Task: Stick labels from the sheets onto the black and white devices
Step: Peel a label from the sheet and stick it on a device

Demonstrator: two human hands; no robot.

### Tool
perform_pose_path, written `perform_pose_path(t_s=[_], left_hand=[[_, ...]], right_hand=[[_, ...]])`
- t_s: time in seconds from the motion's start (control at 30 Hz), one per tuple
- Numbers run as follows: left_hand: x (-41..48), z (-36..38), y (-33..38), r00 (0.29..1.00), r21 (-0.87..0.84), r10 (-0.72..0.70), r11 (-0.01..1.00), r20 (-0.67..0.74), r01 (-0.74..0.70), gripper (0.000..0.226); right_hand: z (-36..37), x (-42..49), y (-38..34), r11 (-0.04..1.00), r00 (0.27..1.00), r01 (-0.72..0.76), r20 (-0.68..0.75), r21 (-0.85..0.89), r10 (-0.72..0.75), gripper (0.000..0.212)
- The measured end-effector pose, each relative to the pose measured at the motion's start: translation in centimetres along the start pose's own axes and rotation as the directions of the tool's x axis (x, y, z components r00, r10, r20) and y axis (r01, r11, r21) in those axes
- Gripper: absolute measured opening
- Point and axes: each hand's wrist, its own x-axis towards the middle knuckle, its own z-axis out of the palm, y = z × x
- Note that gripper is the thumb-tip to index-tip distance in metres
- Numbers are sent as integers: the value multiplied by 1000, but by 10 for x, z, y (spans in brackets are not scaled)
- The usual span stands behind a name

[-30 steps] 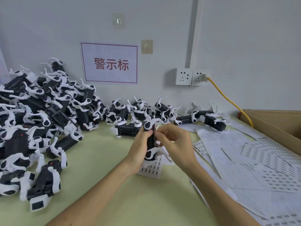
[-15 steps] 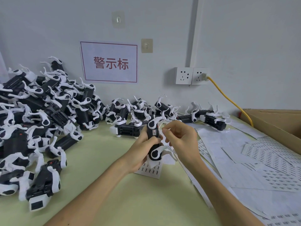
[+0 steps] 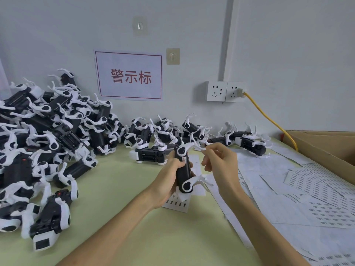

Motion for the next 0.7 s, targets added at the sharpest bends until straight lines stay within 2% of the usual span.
perform_pose_path(t_s=[0.1, 0.23, 0.37, 0.47, 0.57, 0.63, 0.7], left_hand=[[-1, 1, -5, 998, -8, 5, 1000, 66, -5, 39], [1, 2, -7, 1000, 76, -3, 997, 6, 2, 36], [0, 1, -8, 1000, 110, -1, 994, 3, 1, 30], [-2, -2, -5, 998, 46, -47, 998, 49, 45, 32], [-3, -3, -4, 990, 70, -63, 996, 127, 55, 31], [-2, -3, -4, 991, 70, -61, 996, 118, 53, 36], [0, -6, -6, 994, 59, -52, 997, 97, 47, 41]], right_hand=[[-4, 5, 0, 995, 996, -83, -26, 51, 84, 16], [-6, 7, 1, 987, 987, -148, -56, 55, 151, 15], [-8, 9, -2, 974, 970, -224, -93, 37, 226, 15], [-12, 14, -8, 953, 946, -302, 113, -25, 303, 28], [-15, 13, -9, 956, 893, -218, 355, -199, 277, 43], [-14, 10, -8, 948, 869, -149, 420, -282, 262, 45], [-14, 9, -7, 942, 871, -105, 427, -320, 242, 37]])
